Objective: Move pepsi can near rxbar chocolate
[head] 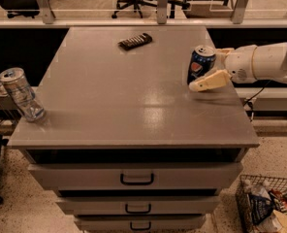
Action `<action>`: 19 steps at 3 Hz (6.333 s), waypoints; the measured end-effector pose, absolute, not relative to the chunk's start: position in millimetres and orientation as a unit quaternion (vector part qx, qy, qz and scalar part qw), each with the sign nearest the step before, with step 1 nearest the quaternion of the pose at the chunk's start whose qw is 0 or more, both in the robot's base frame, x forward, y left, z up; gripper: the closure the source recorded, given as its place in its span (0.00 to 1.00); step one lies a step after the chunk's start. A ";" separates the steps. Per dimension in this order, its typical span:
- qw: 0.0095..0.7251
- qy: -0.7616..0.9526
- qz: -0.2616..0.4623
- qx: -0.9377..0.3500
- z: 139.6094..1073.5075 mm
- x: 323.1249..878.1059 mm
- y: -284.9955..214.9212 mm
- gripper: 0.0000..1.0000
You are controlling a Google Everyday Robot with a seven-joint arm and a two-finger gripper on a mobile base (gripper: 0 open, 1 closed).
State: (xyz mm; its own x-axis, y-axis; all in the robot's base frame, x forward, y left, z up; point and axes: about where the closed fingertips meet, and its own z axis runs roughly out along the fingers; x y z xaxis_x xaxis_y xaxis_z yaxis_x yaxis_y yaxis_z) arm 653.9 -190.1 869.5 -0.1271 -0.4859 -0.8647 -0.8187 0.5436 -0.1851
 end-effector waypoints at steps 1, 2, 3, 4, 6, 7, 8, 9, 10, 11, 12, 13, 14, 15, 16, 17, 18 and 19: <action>0.502 0.729 0.196 -0.422 870.7 659.3 -186.7 0.40; 0.517 0.724 0.202 -0.410 879.0 661.8 -190.1 0.64; 0.535 0.712 0.188 -0.414 901.7 663.7 -199.6 0.86; 0.534 0.711 0.189 -0.416 901.3 664.5 -196.8 1.00; 0.545 0.707 0.193 -0.407 895.5 678.3 -191.5 1.00; 0.562 0.698 0.184 -0.406 890.8 714.2 -186.5 1.00; 0.568 0.689 0.171 -0.416 893.9 754.9 -176.5 1.00; 0.567 0.682 0.166 -0.432 899.0 791.1 -159.5 1.00; 0.565 0.675 0.184 -0.437 898.0 814.3 -136.4 1.00; 0.562 0.671 0.216 -0.433 887.8 827.8 -107.1 1.00; 0.562 0.671 0.234 -0.424 879.8 839.1 -86.5 1.00; 0.567 0.670 0.238 -0.415 883.1 846.8 -65.1 1.00; 0.567 0.675 0.232 -0.411 881.9 854.6 -54.0 1.00; 0.558 0.688 0.214 -0.411 874.6 862.4 -51.1 0.84; 0.554 0.696 0.198 -0.412 870.9 868.0 -55.4 0.60; 0.554 0.696 0.198 -0.412 872.8 868.0 -55.4 0.36; 0.555 0.697 0.193 -0.411 873.7 869.6 -58.3 0.07; 0.570 0.700 0.157 -0.402 880.0 882.5 -82.8 0.00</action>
Offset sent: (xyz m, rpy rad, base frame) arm 0.0097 -0.0111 0.0219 0.1474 -0.0348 -0.0509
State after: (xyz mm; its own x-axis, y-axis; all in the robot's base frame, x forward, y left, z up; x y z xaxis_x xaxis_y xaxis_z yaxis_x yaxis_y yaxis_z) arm 882.5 -82.8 880.0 -0.0284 -0.3829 -0.9234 -0.7409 0.6281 -0.2377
